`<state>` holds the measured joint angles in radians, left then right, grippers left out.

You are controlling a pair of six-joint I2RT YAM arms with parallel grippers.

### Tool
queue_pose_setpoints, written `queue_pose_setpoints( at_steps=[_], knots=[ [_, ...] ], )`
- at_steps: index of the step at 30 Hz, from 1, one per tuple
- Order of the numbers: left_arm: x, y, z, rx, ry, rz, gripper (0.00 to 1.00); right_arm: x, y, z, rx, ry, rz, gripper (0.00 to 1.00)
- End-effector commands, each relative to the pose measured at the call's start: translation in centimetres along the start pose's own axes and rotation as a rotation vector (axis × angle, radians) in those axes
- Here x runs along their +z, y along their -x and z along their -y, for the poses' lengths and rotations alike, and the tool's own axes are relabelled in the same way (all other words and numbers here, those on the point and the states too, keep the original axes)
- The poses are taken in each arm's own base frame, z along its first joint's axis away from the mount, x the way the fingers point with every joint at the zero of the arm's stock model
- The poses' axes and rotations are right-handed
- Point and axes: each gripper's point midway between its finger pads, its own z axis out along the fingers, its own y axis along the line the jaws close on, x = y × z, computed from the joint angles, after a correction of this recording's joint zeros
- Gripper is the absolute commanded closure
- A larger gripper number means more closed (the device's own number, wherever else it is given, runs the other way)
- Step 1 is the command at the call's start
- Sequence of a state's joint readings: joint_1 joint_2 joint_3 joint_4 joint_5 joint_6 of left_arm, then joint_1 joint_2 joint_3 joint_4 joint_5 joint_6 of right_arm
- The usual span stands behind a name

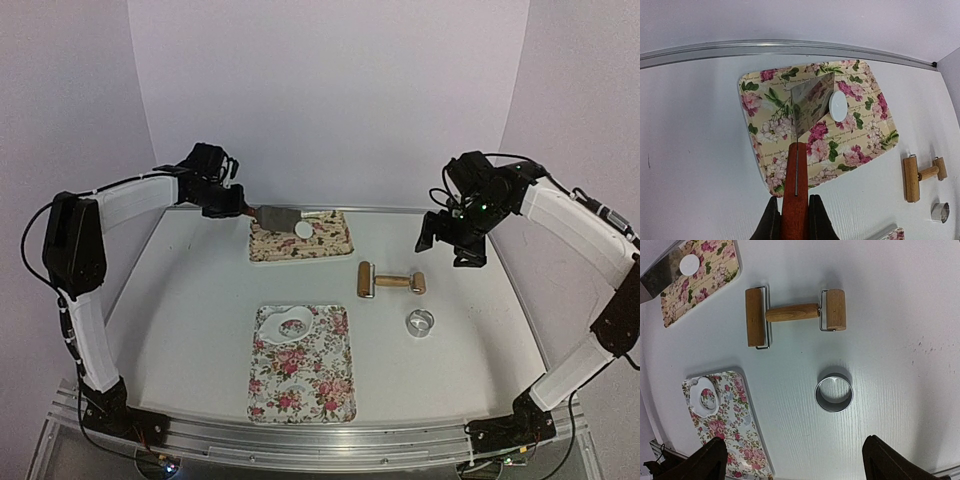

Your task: Roll out the dumpling wrappers from the dough

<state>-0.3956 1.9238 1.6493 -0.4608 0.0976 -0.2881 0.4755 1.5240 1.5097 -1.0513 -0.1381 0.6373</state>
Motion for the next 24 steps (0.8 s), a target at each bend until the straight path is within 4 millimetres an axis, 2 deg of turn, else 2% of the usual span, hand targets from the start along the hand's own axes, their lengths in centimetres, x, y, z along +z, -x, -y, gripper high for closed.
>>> queue_pose_setpoints(
  at_steps=[1,13,17,20,24],
  knots=[
    [-5.2,5.2,1.3,0.043,-0.016,0.181,1.00,-1.3,0.7,0.1,0.004,0.009,0.050,0.06],
    [-8.7,5.6,0.5,-0.054,0.020,0.215,1.00,-1.3,1.5,-0.1,-0.016,-0.001,0.068,0.06],
    [-10.5,5.1,-0.8,-0.156,0.017,0.215,1.00,-1.4,1.7,0.4,-0.021,-0.028,0.089,0.06],
    [-12.0,3.5,-2.9,-0.273,0.023,0.203,1.00,-1.6,2.1,1.6,-0.009,-0.075,0.137,0.05],
    [-13.9,0.3,-6.2,-0.439,0.008,0.194,1.00,-1.4,2.3,2.7,0.011,-0.111,0.186,0.03]
  ],
)
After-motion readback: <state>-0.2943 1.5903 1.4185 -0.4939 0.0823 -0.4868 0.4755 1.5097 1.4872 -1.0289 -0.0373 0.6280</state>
